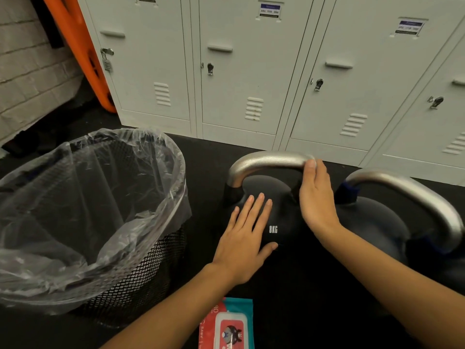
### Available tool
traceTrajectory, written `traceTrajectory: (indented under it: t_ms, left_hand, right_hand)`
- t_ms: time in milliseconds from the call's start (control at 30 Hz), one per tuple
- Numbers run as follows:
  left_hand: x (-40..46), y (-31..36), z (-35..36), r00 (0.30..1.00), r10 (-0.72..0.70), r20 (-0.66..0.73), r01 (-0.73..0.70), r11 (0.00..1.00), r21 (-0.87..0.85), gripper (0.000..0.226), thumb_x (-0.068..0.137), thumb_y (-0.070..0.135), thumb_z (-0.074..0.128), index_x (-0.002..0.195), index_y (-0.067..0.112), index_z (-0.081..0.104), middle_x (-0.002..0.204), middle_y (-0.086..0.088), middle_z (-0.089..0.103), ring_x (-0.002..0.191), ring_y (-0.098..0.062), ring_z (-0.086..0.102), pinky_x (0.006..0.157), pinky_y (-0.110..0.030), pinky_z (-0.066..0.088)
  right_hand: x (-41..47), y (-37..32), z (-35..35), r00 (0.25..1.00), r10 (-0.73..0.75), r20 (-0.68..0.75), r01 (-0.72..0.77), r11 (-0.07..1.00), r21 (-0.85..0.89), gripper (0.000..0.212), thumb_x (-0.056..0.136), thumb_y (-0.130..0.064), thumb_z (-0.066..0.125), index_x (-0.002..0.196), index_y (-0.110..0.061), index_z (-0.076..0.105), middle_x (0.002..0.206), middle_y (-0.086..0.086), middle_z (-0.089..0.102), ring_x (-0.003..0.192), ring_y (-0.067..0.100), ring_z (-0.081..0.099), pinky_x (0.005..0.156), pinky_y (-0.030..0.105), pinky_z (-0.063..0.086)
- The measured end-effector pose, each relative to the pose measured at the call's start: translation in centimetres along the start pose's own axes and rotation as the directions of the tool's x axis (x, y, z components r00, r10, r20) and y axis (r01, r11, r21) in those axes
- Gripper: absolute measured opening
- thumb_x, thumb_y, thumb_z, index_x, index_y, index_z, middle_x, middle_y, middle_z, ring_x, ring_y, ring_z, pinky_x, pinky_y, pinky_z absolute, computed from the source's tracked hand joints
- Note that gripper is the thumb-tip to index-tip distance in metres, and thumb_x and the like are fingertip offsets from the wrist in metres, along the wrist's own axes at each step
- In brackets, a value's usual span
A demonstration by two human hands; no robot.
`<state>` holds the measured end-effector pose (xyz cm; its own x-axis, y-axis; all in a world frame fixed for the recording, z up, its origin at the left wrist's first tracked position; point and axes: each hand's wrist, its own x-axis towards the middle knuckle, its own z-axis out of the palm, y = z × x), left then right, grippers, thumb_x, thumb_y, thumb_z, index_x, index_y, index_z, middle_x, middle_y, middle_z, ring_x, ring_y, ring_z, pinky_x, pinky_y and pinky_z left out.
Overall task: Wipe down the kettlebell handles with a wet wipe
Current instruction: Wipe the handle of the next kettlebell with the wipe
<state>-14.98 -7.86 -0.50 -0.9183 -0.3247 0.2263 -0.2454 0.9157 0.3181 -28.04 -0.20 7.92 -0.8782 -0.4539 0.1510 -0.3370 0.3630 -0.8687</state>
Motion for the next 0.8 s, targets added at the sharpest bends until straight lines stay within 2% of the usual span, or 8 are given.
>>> traceTrajectory:
  t_ms: [67,133,233,300,433,600,700,800]
  left_hand:
    - [0.0,0.0,0.0,1.0,-0.001,0.001,0.001,1.0,0.005,0.082,0.097,0.051,0.04,0.147,0.029,-0.021,0.155,0.008,-0.026,0.142,-0.011,-0.028,0.114,-0.032,-0.014]
    - [0.0,0.0,0.1,1.0,0.002,-0.003,-0.002,1.0,-0.001,0.082,0.097,0.051,0.04,0.148,0.029,-0.02,0.156,0.007,-0.026,0.142,-0.011,-0.028,0.115,-0.033,-0.014]
    - [-0.1,0.0,0.2,1.0,0.0,0.002,0.0,1.0,-0.002,0.082,0.097,0.052,0.039,0.148,0.028,-0.021,0.156,0.007,-0.028,0.141,-0.01,-0.03,0.115,-0.033,-0.014]
    - [-0.1,0.0,0.2,1.0,0.004,0.003,-0.004,1.0,-0.008,0.082,0.097,0.053,0.039,0.147,0.029,-0.021,0.156,0.008,-0.028,0.14,-0.009,-0.031,0.116,-0.033,-0.014]
    - [0.0,-0.1,0.1,1.0,0.01,-0.002,-0.01,1.0,-0.011,0.081,0.097,0.053,0.038,0.147,0.029,-0.02,0.156,0.008,-0.027,0.141,-0.009,-0.03,0.115,-0.033,-0.014]
    - [0.0,-0.1,0.1,1.0,0.009,-0.004,-0.009,1.0,-0.007,0.082,0.097,0.053,0.039,0.148,0.029,-0.02,0.156,0.007,-0.027,0.141,-0.01,-0.03,0.114,-0.032,-0.015]
    - [0.0,-0.1,0.1,1.0,0.008,-0.001,-0.008,1.0,-0.006,0.083,0.096,0.051,0.042,0.149,0.029,-0.018,0.157,0.008,-0.025,0.142,-0.01,-0.028,0.115,-0.033,-0.013]
    - [-0.1,0.0,0.1,1.0,0.011,-0.009,-0.011,1.0,-0.001,0.083,0.096,0.051,0.042,0.148,0.029,-0.02,0.156,0.008,-0.025,0.142,-0.01,-0.028,0.114,-0.032,-0.015]
  right_hand:
    - [0.1,-0.2,-0.3,0.995,0.095,0.006,-0.095,0.993,0.073,0.048,0.105,-0.047,0.016,0.139,-0.025,0.04,0.136,0.002,0.044,0.112,0.01,0.039,0.096,0.027,0.024]
    - [0.2,-0.9,-0.1,0.998,0.069,-0.003,-0.068,0.995,0.066,0.048,0.105,-0.047,0.018,0.138,-0.022,0.041,0.136,0.003,0.042,0.113,0.01,0.038,0.095,0.026,0.024]
    - [-0.3,-1.8,0.9,0.983,-0.182,-0.013,0.18,0.979,-0.093,0.048,0.105,-0.047,0.022,0.141,-0.023,0.041,0.143,0.003,0.037,0.136,0.02,0.033,0.106,0.031,0.027]
    - [-0.8,-1.4,1.4,0.943,-0.324,0.069,0.331,0.91,-0.249,0.049,0.105,-0.044,0.023,0.151,-0.029,0.032,0.159,0.003,0.023,0.151,0.02,0.007,0.122,0.038,0.01]
    - [-1.7,0.5,1.4,0.878,-0.458,0.142,0.478,0.815,-0.328,0.048,0.107,-0.036,0.025,0.153,-0.042,0.011,0.165,-0.005,0.001,0.148,0.009,-0.015,0.122,0.042,-0.001]
    - [-1.8,-0.3,2.2,0.974,-0.226,0.021,0.226,0.974,-0.017,0.048,0.107,-0.04,0.02,0.152,-0.04,0.002,0.164,-0.011,-0.008,0.146,0.003,-0.017,0.122,0.038,-0.005]
    - [0.6,-1.1,1.4,0.993,0.044,-0.112,-0.031,0.993,0.113,0.047,0.107,-0.04,0.021,0.149,-0.025,0.037,0.156,0.001,0.032,0.147,0.019,0.021,0.119,0.035,0.014]
    - [4.2,-0.5,-0.3,0.933,0.358,-0.032,-0.345,0.916,0.206,0.057,0.103,-0.049,0.022,0.128,-0.012,0.058,0.128,0.011,0.058,0.119,0.026,0.052,0.105,0.037,0.032]
